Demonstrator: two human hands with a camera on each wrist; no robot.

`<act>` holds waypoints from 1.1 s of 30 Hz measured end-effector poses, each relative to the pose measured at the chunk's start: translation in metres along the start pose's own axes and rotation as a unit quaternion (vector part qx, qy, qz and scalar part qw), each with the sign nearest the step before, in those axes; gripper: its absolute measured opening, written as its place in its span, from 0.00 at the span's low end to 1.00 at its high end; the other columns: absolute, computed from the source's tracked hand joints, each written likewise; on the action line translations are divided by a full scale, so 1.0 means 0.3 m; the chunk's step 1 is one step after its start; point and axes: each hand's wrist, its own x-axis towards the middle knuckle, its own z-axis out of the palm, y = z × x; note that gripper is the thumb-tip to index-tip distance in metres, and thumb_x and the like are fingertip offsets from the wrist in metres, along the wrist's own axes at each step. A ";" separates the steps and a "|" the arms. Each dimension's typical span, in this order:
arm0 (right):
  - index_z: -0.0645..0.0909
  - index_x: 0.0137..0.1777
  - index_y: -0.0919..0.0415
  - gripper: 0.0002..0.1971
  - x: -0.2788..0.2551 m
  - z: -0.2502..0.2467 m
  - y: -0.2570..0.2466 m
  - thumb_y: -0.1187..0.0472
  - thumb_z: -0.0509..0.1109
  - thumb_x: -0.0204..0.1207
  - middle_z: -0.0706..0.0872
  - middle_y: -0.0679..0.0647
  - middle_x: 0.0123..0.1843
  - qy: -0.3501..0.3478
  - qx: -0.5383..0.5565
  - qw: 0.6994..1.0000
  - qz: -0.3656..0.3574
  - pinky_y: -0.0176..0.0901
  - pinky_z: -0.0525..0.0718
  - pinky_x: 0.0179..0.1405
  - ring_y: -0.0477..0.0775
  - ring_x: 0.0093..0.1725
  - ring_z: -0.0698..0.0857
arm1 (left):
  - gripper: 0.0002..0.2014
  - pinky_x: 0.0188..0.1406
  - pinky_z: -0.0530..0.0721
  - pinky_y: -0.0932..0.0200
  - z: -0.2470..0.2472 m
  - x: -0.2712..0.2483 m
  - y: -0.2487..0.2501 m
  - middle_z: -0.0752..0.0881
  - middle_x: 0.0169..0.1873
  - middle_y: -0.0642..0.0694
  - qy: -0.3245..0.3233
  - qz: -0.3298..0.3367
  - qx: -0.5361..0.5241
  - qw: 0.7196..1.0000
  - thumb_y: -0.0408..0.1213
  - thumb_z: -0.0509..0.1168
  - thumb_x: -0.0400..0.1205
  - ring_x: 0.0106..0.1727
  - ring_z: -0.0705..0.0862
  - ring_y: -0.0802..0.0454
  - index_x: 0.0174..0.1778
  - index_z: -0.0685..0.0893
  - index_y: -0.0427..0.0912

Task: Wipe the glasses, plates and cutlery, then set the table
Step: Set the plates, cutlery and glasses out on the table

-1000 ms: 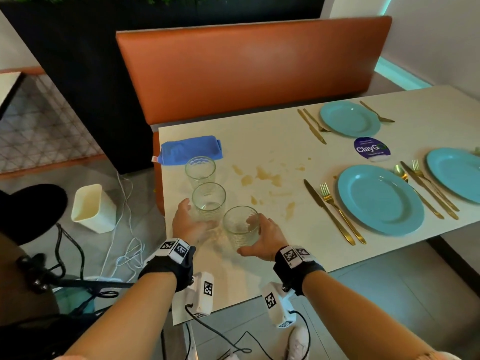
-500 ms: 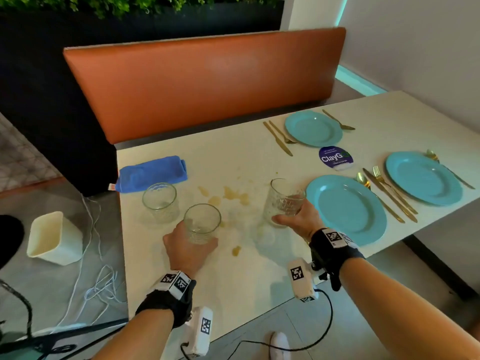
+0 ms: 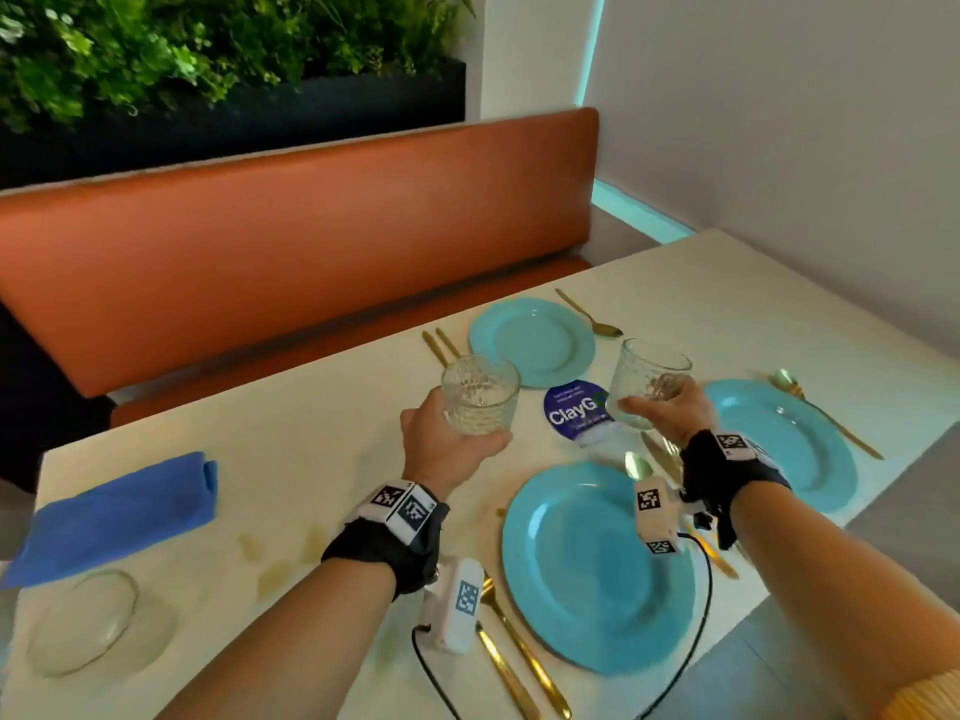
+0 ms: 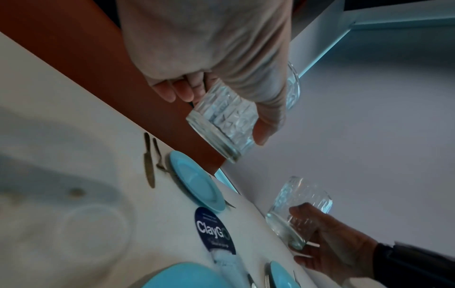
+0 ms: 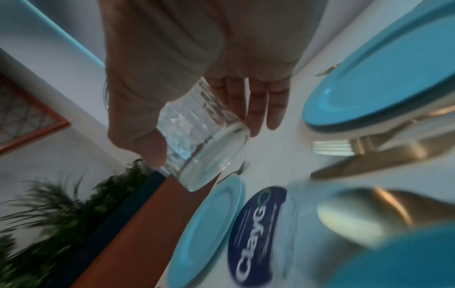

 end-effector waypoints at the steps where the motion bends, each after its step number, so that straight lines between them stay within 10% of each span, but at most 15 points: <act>1: 0.80 0.58 0.61 0.34 0.061 -0.020 0.006 0.47 0.83 0.52 0.88 0.57 0.53 0.012 -0.002 1.000 0.014 0.44 0.82 0.48 0.58 0.51 0.85 | 0.40 0.65 0.79 0.56 0.039 0.046 0.015 0.78 0.49 0.53 -0.001 -0.006 -0.006 1.000 0.53 0.77 0.51 0.65 0.74 0.49 0.62 0.78 0.50; 12: 0.67 0.71 0.64 0.42 0.505 -0.104 0.083 0.52 0.82 0.60 0.78 0.64 0.68 0.051 -0.076 0.990 0.108 0.52 0.78 0.62 0.65 0.67 0.77 | 0.42 0.62 0.81 0.54 0.331 0.316 0.065 0.77 0.63 0.45 -0.043 -0.045 -0.008 0.998 0.51 0.79 0.52 0.64 0.78 0.50 0.65 0.75 0.52; 26: 0.66 0.73 0.60 0.41 0.647 -0.063 0.156 0.52 0.80 0.62 0.77 0.63 0.70 0.062 -0.041 0.987 0.142 0.51 0.75 0.68 0.64 0.70 0.77 | 0.29 0.50 0.79 0.67 0.411 0.376 0.064 0.78 0.42 0.68 -0.087 -0.038 -0.038 0.995 0.34 0.82 0.63 0.50 0.80 0.62 0.54 0.73 0.53; 33: 0.66 0.71 0.60 0.55 0.665 -0.071 0.187 0.38 0.84 0.45 0.76 0.63 0.70 0.062 -0.100 0.981 0.153 0.62 0.64 0.78 0.65 0.73 0.71 | 0.34 0.54 0.76 0.65 0.466 0.379 0.062 0.81 0.52 0.57 -0.103 -0.039 -0.027 0.994 0.35 0.82 0.62 0.56 0.80 0.58 0.63 0.77 0.47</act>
